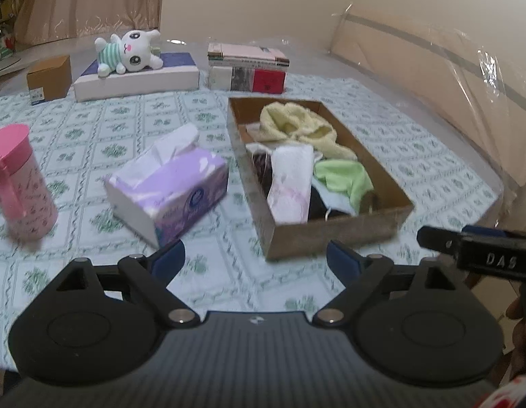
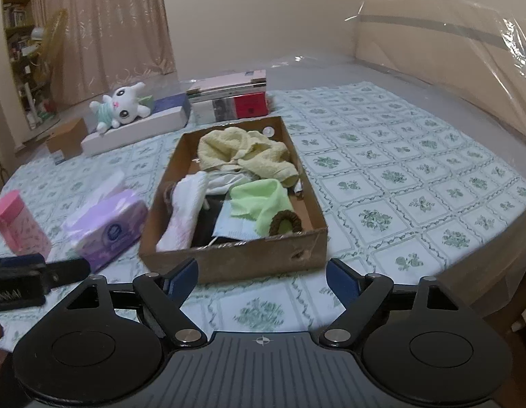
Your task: Organize soft objects
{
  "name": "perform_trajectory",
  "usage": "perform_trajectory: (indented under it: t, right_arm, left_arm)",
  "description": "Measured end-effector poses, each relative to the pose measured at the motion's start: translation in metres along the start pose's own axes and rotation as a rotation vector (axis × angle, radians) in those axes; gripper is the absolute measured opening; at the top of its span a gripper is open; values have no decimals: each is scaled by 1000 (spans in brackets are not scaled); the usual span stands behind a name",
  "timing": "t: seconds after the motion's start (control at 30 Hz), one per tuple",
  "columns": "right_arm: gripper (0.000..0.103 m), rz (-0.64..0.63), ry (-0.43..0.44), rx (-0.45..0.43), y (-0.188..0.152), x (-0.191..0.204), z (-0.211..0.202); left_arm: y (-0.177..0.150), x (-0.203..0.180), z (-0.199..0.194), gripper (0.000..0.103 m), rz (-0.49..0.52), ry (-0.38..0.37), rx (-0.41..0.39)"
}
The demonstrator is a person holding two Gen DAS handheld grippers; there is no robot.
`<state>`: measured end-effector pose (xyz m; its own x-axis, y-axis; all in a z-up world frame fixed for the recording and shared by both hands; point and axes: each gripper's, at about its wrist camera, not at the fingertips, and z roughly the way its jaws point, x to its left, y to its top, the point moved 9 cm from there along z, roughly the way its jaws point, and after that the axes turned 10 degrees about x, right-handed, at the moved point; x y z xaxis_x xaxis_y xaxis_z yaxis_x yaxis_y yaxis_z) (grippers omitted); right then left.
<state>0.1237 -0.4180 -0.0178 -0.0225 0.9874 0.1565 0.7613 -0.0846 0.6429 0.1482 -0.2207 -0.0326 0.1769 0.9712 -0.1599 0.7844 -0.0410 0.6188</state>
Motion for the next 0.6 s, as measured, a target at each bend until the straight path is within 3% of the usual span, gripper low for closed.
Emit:
perform_trajectory:
  t: [0.6]
  right_arm:
    - [83,-83,3,10,-26,48,-37]
  left_arm:
    - [-45,30,-43,89,-36,36,33]
